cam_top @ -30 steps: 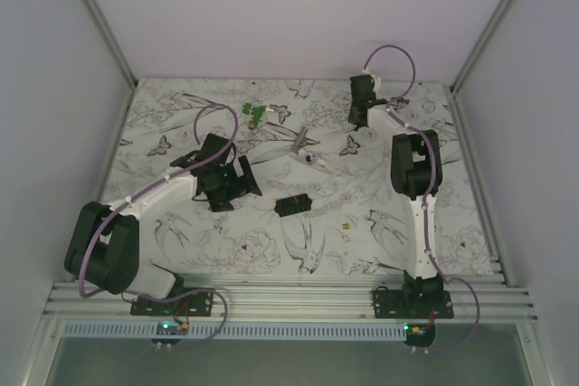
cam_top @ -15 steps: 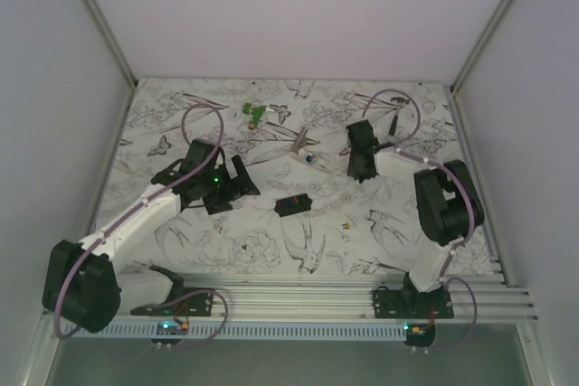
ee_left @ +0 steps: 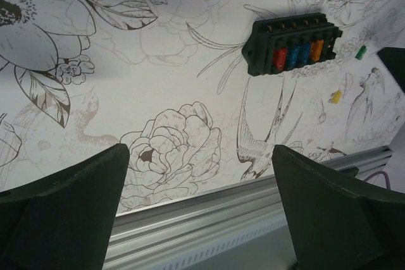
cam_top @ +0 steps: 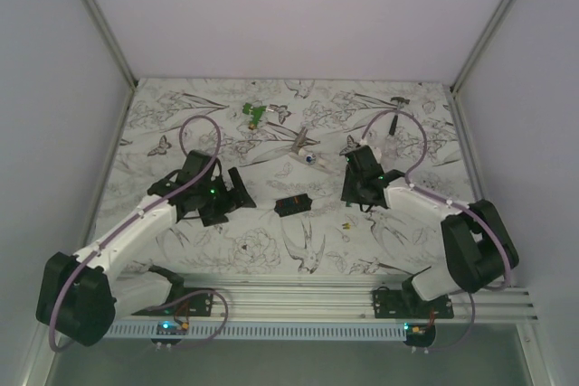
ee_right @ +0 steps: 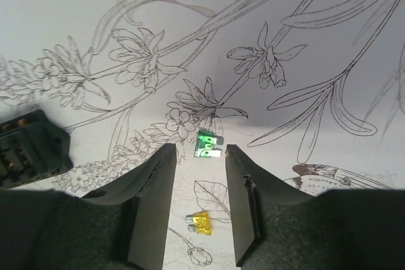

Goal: Snap on the fuse box
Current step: Place the fuse at the center of the board, then pick up the fuse from the center of the board.

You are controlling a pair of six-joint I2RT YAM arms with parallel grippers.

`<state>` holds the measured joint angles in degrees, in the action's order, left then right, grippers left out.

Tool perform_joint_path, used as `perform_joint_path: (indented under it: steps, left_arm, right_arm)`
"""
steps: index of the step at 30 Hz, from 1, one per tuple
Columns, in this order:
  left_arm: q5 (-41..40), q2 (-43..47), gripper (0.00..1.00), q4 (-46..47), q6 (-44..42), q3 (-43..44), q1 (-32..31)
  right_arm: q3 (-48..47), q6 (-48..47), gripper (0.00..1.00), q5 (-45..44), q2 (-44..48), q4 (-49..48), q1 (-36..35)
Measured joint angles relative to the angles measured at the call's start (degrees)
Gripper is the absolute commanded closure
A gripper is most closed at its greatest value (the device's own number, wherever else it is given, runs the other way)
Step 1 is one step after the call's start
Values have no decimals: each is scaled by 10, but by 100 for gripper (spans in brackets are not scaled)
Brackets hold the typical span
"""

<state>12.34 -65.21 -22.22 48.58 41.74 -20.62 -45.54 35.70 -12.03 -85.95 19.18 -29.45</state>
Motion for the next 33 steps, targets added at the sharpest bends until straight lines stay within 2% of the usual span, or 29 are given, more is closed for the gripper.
perform_joint_path:
  steps: [5, 20, 33]
  left_arm:
    - [0, -1, 0, -2, -8, -10, 0]
    - [10, -42, 0, 0, -33, -10, 0]
    - [15, -50, 0, 12, -35, -10, -1]
  right_arm:
    - [0, -12, 51, 7, 32, 3, 8]
    - [26, -19, 54, 34, 7, 3, 14]
    - [11, -3, 56, 59, -25, -26, -25]
